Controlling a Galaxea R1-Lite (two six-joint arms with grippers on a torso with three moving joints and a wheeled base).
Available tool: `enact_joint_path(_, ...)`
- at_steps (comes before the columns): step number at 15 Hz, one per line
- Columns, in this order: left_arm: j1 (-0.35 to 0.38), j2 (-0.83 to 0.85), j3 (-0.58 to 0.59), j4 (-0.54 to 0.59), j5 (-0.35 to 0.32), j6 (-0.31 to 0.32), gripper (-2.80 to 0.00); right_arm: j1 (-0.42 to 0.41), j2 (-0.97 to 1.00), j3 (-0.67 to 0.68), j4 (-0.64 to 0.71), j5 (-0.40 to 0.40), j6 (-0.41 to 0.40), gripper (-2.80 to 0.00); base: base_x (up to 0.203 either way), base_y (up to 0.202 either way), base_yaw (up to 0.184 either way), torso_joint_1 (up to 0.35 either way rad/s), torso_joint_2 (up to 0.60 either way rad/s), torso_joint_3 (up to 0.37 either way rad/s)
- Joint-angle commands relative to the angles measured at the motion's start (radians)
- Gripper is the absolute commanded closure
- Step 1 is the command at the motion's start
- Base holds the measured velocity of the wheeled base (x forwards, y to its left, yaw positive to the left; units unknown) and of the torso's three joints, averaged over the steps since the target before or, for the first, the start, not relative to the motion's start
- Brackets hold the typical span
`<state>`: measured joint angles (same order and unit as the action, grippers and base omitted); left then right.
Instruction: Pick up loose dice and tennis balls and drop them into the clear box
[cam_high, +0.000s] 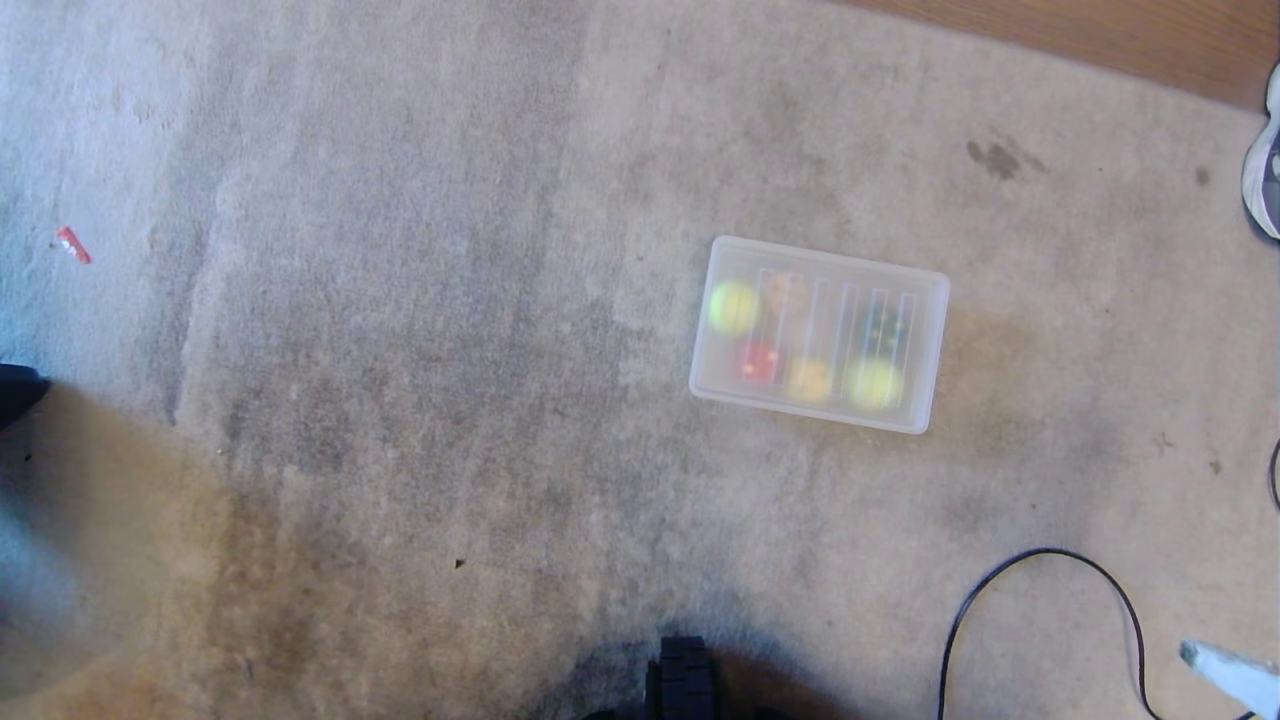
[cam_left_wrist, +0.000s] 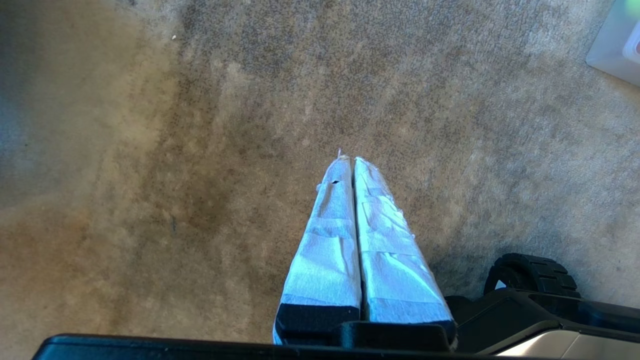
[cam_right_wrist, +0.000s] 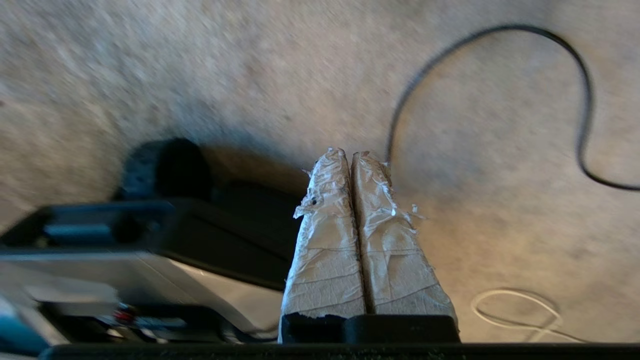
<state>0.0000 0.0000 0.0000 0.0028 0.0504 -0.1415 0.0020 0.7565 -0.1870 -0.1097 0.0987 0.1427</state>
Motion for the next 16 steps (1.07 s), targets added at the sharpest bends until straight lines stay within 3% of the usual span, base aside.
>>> enact_joint_path(1, 0.0, 0.0, 0.0, 0.0, 0.0, -0.001, 0.0, -0.013, -0.201, 0.033, 0.064, -0.004, -0.017, 0.0, 0.0, 0.0, 0.0, 0.0, 0.0, 0.0)
enact_joint_path(4, 0.0, 0.0, 0.0, 0.0, 0.002, -0.001, 0.0, -0.025, -0.427, 0.099, 0.152, -0.019, -0.045, 0.0, 0.0, 0.0, 0.0, 0.0, 0.0, 0.0)
enact_joint_path(9, 0.0, 0.0, 0.0, 0.0, 0.002, -0.001, 0.0, -0.017, -0.663, 0.141, 0.185, -0.136, -0.068, 0.0, 0.0, 0.0, 0.0, 0.0, 0.0, 0.0)
enact_joint_path(16, 0.0, 0.0, 0.0, 0.0, 0.0, -0.001, 0.0, -0.011, -0.756, 0.158, 0.185, -0.125, -0.121, 0.0, 0.0, 0.0, 0.0, 0.0, 0.0, 0.0)
